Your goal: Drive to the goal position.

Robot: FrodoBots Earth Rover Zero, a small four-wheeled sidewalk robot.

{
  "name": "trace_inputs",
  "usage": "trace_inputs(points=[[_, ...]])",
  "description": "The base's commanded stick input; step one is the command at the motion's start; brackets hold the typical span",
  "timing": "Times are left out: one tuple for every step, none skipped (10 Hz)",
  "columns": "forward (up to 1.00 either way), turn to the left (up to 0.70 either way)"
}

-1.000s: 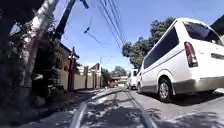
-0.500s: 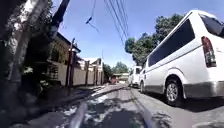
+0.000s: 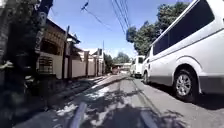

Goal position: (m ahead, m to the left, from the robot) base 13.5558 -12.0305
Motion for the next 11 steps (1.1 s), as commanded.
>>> trace_inputs(points=[[0.7, 0.0], [0.7, 0.0], [0.7, 0.0], [0.7, 0.0], [0.7, -0.07], [0.7, -0.35], [0.7, -0.35], [0.7, -0.35], [0.7, -0.35], [0.7, -0.35], [0.7, 0.0]])
